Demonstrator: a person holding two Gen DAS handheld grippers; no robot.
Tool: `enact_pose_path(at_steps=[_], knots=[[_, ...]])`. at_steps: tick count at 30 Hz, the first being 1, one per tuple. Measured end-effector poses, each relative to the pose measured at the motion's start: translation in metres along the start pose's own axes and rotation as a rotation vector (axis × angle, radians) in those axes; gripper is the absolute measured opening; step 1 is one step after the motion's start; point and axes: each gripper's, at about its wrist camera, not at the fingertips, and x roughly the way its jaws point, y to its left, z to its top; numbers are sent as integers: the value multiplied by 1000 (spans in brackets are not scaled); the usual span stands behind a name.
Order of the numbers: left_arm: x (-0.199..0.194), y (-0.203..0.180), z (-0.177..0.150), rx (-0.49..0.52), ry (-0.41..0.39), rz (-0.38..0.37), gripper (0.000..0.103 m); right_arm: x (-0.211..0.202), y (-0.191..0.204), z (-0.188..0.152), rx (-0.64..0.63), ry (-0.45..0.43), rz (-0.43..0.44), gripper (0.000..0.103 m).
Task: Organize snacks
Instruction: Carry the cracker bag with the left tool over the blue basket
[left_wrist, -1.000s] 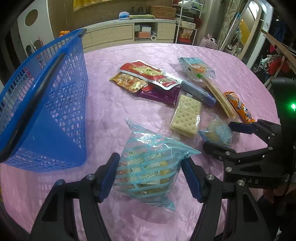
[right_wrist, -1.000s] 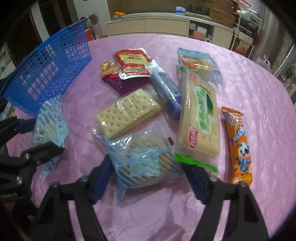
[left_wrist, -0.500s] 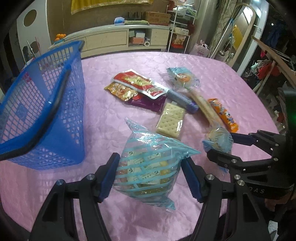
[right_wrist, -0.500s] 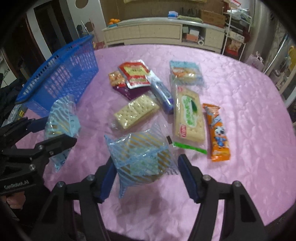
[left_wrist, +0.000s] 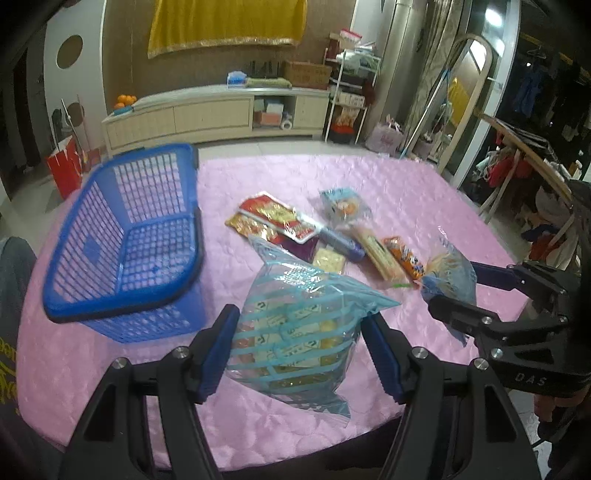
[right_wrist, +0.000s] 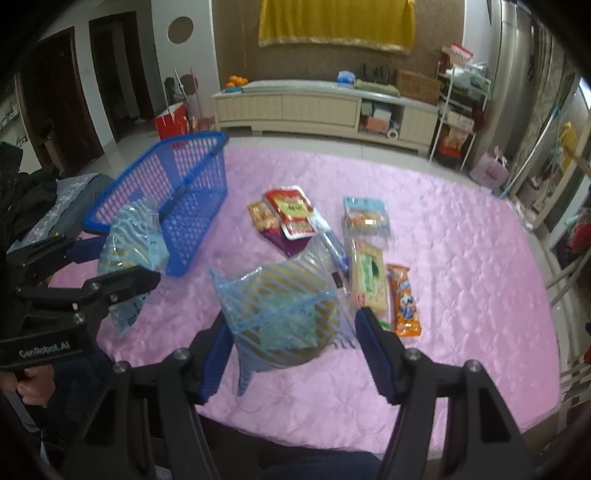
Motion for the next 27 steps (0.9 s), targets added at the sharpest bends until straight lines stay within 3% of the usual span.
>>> enact_pose_path(at_steps=[2,4,7,10,27], knots=[[-10,3,4,16,-18,4,65,-6,4,5,4,-12,8,69],[-18,5,8,26,-35,5,65,-12,11,14,-2,-29,21,51],[-29,13,15,48,-55,7,65,-19,23,28,-10,-52,2,49],[-38,24,23,57,-70,5,65,-17,35,39,-36,-74,-6,16],[-63,126,46,-27,-112,99,65,25,110,102,-142,-72,156,15]])
